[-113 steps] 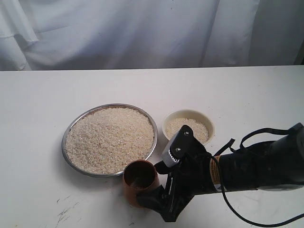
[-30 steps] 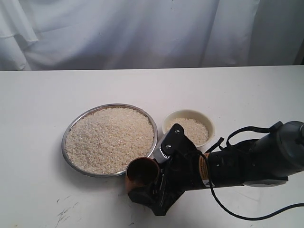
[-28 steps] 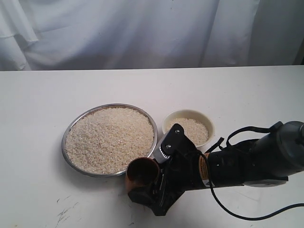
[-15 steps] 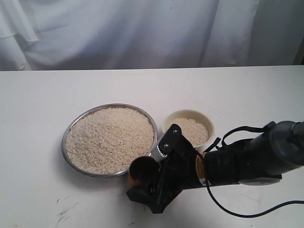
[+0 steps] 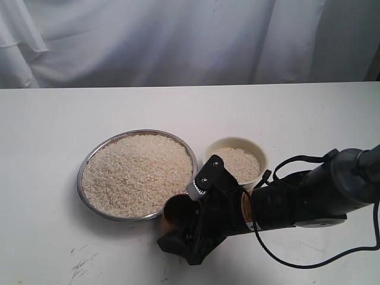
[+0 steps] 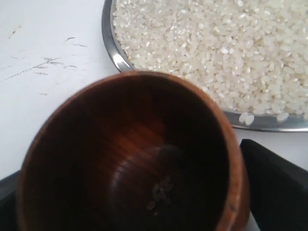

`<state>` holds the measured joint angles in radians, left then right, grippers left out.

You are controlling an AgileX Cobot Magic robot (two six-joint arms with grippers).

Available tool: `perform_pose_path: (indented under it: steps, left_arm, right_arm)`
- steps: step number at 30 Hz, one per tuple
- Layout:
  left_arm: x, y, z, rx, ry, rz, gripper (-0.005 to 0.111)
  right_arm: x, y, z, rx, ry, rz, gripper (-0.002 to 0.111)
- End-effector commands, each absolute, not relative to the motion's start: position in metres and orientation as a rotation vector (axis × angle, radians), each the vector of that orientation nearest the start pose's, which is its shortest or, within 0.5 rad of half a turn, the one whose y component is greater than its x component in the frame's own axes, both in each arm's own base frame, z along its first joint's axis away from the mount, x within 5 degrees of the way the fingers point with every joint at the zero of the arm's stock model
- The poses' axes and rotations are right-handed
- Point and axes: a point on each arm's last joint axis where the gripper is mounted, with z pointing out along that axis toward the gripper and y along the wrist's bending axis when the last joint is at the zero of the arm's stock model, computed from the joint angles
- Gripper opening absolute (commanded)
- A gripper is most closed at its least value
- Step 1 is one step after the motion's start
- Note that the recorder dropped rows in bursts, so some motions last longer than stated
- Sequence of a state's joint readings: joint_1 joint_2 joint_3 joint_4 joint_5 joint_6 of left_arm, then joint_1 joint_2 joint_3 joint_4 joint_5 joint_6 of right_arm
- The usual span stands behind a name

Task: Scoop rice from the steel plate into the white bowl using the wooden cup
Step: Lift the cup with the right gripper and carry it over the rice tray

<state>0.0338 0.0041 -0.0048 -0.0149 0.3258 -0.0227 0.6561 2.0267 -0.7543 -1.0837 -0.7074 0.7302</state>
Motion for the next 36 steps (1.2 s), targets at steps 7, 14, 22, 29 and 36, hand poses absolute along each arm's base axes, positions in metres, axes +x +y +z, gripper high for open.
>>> perform_pose_path:
  steps: [7, 14, 22, 29, 36]
  left_arm:
    - [0.0540, 0.0014, 0.1844, -0.066, 1.801, -0.011, 0.000]
    - [0.0540, 0.0014, 0.1844, -0.066, 1.801, -0.011, 0.000]
    - [0.0540, 0.0014, 0.1844, -0.066, 1.801, -0.011, 0.000]
    - [0.0540, 0.0014, 0.1844, -0.066, 1.801, -0.011, 0.000]
    - [0.0540, 0.0014, 0.1844, -0.066, 1.801, -0.011, 0.000]
  right_arm:
    - [0.2255, 0.2404, 0.0809, -1.307, 2.020, 0.917, 0.081]
    - [0.2217, 0.2438, 0.0805, -1.324, 2.017, 0.918, 0.081]
    - [0.2220, 0.2436, 0.0803, -1.320, 2.023, 0.914, 0.081]
    - [0.2223, 0.2431, 0.0797, -1.310, 2.040, 0.909, 0.081]
    - [0.2254, 0.2422, 0.0781, -1.285, 2.088, 0.867, 0.075]
